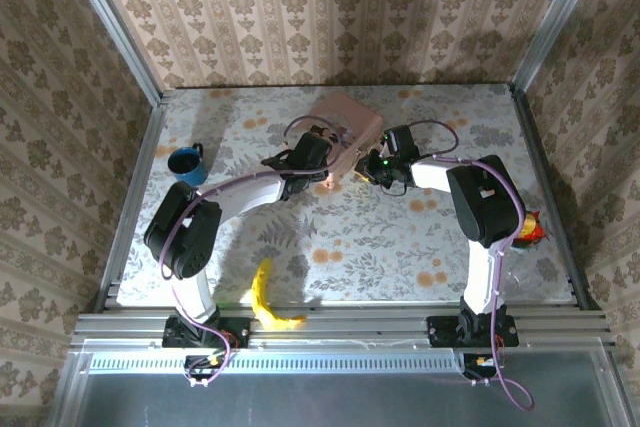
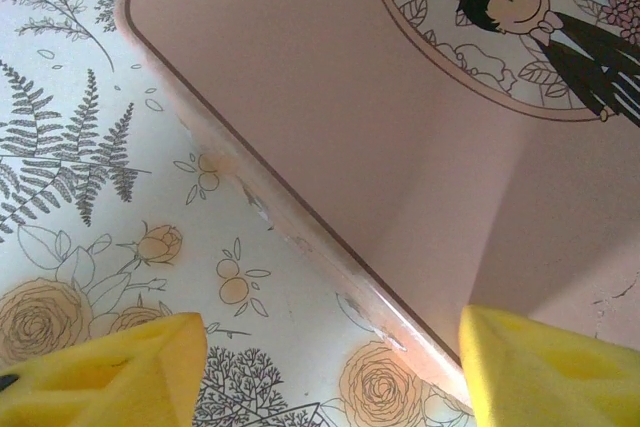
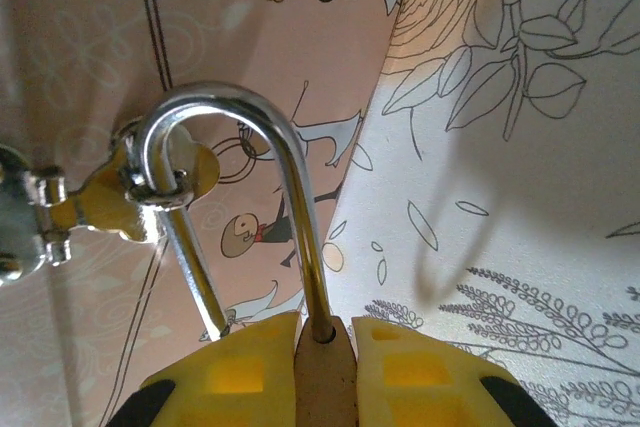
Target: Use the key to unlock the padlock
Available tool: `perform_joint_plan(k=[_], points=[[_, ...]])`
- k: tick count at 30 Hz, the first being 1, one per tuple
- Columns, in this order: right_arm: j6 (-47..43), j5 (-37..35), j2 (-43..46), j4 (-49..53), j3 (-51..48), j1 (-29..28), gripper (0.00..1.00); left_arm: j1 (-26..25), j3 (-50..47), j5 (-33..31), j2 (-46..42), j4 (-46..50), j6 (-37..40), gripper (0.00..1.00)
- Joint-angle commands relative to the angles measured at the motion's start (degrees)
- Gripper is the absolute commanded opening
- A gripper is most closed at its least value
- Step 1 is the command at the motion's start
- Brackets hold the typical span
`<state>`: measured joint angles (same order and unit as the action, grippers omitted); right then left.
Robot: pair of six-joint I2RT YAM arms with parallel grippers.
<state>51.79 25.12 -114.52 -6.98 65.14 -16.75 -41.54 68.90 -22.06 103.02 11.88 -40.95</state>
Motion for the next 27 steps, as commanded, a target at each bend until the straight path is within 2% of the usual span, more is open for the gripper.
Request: perform_joint_plan(k=[1, 3, 10, 27], points=[[2.6, 0.2, -1.3, -3.9, 0.5, 1.3, 0.00, 0.9, -3.5, -1.0, 1.7, 6.5, 0.0, 0.65], [3.1, 0.6, -1.7, -4.5, 0.8, 1.5, 0.00, 0.9, -4.0, -0.8, 1.6, 6.3, -0.2, 0.61], [4.0, 1.3, -2.1, -5.3, 1.7, 2.1, 0.00, 0.8, -5.5, -0.2, 1.5, 5.9, -0.6, 0.56], [6.4, 3.4, -2.6, -10.2, 0.6, 3.4, 0.00, 0.9, -6.9, 0.5, 1.3, 4.3, -1.3, 0.51]])
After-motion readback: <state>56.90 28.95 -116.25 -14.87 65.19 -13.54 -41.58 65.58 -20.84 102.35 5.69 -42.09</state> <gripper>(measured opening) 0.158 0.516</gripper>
